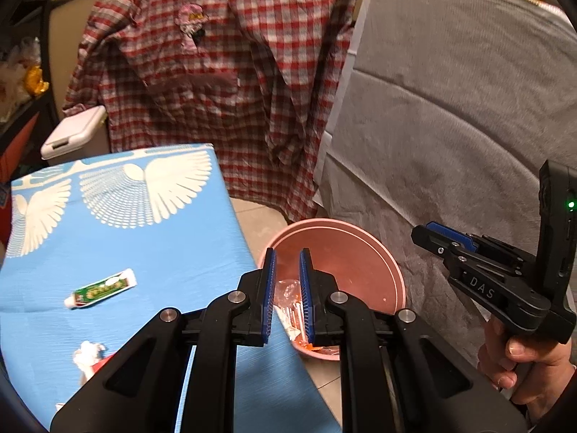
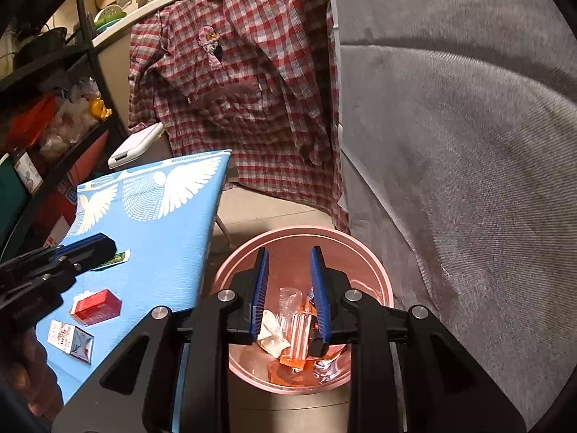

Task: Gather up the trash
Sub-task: 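Move both open tools back over the remaining trash on the board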

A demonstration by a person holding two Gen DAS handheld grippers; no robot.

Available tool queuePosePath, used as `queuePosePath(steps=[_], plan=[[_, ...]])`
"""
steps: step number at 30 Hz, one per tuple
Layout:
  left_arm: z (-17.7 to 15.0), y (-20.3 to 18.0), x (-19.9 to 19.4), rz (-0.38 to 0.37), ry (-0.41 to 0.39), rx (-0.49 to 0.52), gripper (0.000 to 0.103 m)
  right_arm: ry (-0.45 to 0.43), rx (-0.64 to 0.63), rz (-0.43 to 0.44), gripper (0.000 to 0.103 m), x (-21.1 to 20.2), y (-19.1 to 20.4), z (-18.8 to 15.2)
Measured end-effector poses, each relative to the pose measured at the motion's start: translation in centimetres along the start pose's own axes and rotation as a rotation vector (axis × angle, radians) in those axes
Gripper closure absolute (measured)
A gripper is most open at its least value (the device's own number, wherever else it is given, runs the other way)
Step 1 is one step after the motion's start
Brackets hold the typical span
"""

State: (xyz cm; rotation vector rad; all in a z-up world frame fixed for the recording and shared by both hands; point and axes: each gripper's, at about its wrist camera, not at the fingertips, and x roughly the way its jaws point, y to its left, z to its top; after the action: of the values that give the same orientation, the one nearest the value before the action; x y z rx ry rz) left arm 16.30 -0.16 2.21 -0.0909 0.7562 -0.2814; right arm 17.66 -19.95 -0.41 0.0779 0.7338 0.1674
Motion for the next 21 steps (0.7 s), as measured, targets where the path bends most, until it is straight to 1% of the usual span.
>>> queuePosePath(steps=[4, 6, 10, 12, 13, 16, 18, 21], plan=[[0.2, 1.8, -2.9, 0.011, -0.042, -0.018, 0.09, -0.013, 0.002, 0.03, 0.078, -1.1, 1.4, 0.0], [0.3, 3.3, -5.1, 0.025, -0.071, -0.03, 0.09, -0.017, -0.01, 0.044, 0.078, -1.5, 2.5, -0.1], [0.2, 6.6, -9.2, 0.065, -0.119, -0.042, 0.09, -0.017, -0.052, 0.082, 0.078, -2.2, 5.3, -0.4], [0.0, 8.1, -11.0, 0.101, -0.126, -0.036, 0.09, -0.011, -0.082, 0.109, 0.08, -2.3, 6.9, -0.8], [0.0, 8.7, -11.7, 0.118, -0.126, -0.034, 0.09, -0.002, -0.095, 0.133, 0.082, -2.3, 7.9, -1.0], [-0.1, 11.5, -14.2, 0.16, -0.127, -0.052, 0.09, 0.025, -0.115, 0.188, 0.082, -2.2, 10.1, -1.6], [-0.3, 12.9, -15.4, 0.181, -0.137, -0.058, 0.09, 0.06, -0.123, 0.245, 0.082, -1.8, 11.8, -2.1], [-1.2, 14.9, -17.0, 0.199, -0.162, -0.08, 0.09, 0.138, -0.129, 0.341, 0.079, -0.8, 14.7, -2.9]])
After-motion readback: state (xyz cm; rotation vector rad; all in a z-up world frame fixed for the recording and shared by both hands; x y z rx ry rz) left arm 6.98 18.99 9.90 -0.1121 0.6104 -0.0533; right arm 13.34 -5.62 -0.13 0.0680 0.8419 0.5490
